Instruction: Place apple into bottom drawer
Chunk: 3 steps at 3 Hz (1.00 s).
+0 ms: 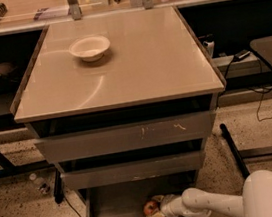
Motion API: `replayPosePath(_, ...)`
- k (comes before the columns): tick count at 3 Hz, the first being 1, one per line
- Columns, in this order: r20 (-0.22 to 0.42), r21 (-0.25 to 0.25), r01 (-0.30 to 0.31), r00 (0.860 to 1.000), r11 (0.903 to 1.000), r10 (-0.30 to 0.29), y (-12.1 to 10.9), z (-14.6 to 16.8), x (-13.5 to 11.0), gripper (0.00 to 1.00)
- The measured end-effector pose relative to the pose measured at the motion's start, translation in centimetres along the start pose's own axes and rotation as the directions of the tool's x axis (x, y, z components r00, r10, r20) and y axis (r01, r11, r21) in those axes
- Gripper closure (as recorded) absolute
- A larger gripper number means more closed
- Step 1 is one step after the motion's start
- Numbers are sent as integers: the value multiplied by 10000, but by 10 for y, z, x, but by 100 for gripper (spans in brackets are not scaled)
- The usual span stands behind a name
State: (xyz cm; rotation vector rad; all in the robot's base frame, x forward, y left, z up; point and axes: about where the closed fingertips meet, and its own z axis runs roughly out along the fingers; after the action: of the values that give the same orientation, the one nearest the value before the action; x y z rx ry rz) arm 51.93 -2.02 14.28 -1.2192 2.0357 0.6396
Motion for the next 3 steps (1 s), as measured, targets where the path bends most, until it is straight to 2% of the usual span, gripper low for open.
replayPosePath(1, -13, 54, 0, 10000, 10000, 0, -1, 0, 0, 82)
replayPosePath(3, -13, 52, 0, 10000, 10000, 0, -1, 0, 0, 34)
